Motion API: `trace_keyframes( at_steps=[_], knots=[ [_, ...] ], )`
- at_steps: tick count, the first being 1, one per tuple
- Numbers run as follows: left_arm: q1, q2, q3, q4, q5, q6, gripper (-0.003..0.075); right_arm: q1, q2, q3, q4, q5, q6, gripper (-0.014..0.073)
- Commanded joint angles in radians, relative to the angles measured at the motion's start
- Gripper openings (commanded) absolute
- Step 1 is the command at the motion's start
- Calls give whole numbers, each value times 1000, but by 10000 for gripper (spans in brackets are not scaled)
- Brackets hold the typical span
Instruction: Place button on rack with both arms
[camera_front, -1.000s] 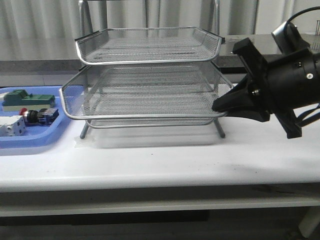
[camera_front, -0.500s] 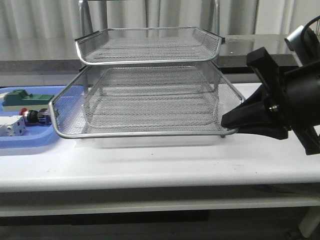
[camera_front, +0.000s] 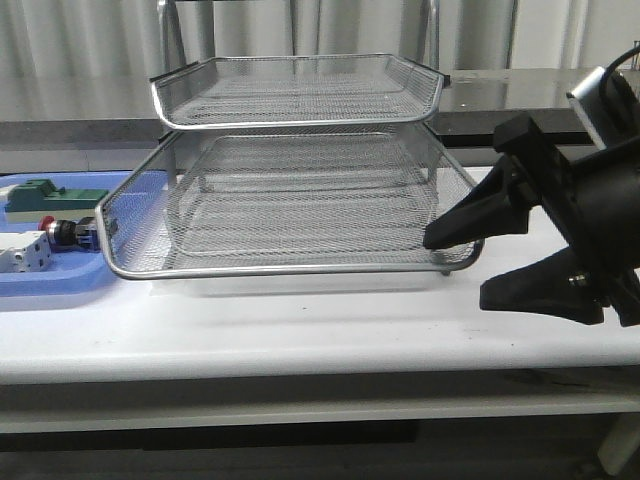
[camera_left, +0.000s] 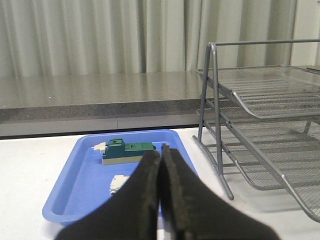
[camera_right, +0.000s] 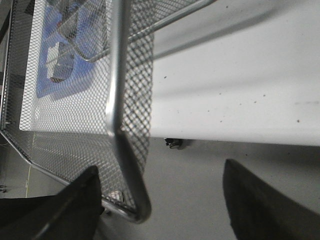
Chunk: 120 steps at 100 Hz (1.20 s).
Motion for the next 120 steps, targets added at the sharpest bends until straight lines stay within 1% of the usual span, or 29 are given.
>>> trace_keyframes(
  at_steps=[1,10,23,43,53,60,69,88,102,120],
  knots=[
    [2,-35,47,-4,-82,-11,-20,1,-53,-13,111,56,-7,559],
    [2,-35,47,-4,-82,-11,-20,1,-79,-13,109,42,-7,559],
    [2,-35,47,-4,-82,-11,-20,1,-125,-13,65,9,12,559],
    [2,-35,47,-4,-82,-11,-20,1,-216,-13,-110,-58,140,559],
    [2,-35,47,-4,-82,-11,-20,1,-279,-13,-205,-90,227,559],
    [2,-35,47,-4,-82,-11,-20,1,-328,-13,-297,-112,305,559],
    [2,-35,47,-4,-82,-11,-20,1,-395,-13,-448,-136,411,559],
    [2,-35,47,-4,-82,-11,-20,-1,-554,-25,-770,-152,685,559],
    [2,-35,47,-4,-82,-11,-20,-15,-669,-61,-1012,-112,874,559],
    [2,-35,47,-4,-82,-11,-20,-54,-788,-148,-1355,25,1107,559]
  ],
)
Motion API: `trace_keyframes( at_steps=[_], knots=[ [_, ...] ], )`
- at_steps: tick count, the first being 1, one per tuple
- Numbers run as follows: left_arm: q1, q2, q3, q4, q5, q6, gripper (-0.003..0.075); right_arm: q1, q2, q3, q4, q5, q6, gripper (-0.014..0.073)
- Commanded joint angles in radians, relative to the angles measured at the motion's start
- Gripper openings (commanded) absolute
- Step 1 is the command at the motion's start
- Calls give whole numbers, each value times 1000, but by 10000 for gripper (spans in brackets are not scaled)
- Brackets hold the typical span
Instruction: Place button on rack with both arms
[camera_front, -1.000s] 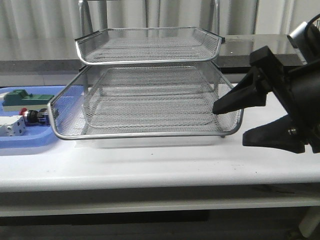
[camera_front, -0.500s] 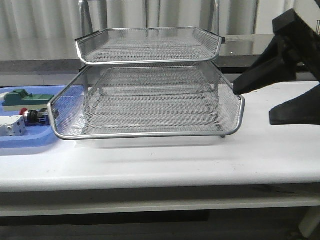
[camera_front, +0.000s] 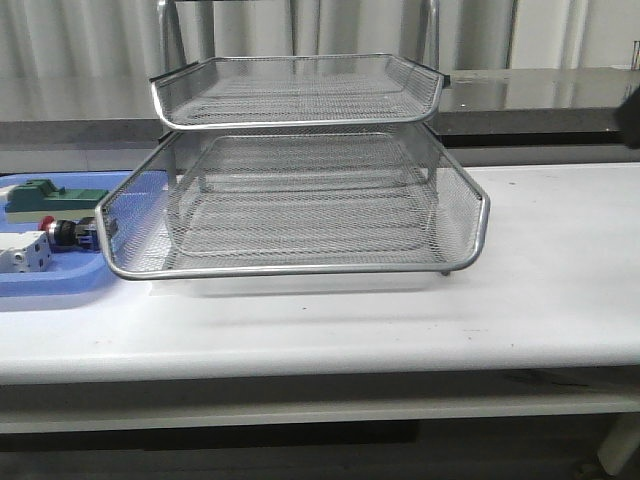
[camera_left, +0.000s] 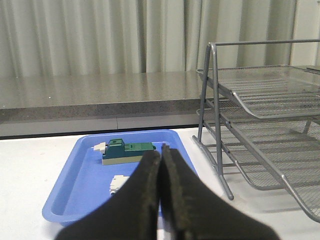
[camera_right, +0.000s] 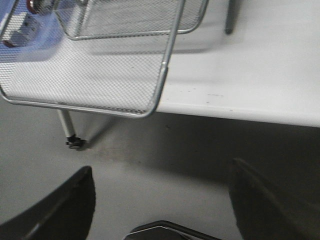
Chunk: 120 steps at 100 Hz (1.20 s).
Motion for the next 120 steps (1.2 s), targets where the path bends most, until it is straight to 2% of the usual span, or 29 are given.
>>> trace_keyframes(
  at_steps=[1,15,34,55,73,82,99,111,120],
  knots=[
    [2,-35,47,-4,-82,-11,-20,-23,-61,-76,-166,50,132,559],
    [2,-35,47,-4,-82,-11,-20,-31,-131,-155,-400,176,283,559],
    [2,-35,47,-4,-82,-11,-20,-31,-228,-212,-569,297,406,559],
    [2,-35,47,-4,-82,-11,-20,-31,-314,-214,-644,389,438,559],
    [2,-35,47,-4,-82,-11,-20,-31,-339,-214,-653,391,438,549],
    [2,-35,47,-4,-82,-11,-20,-31,-339,-214,-654,388,438,456],
    [2,-35,47,-4,-82,-11,-20,-31,-339,-214,-654,378,438,111],
    [2,-35,47,-4,-82,-11,-20,-31,-339,-214,-654,372,438,-76],
    [2,-35,47,-4,-82,-11,-20,-31,-339,-214,-654,373,438,-71]
  ],
)
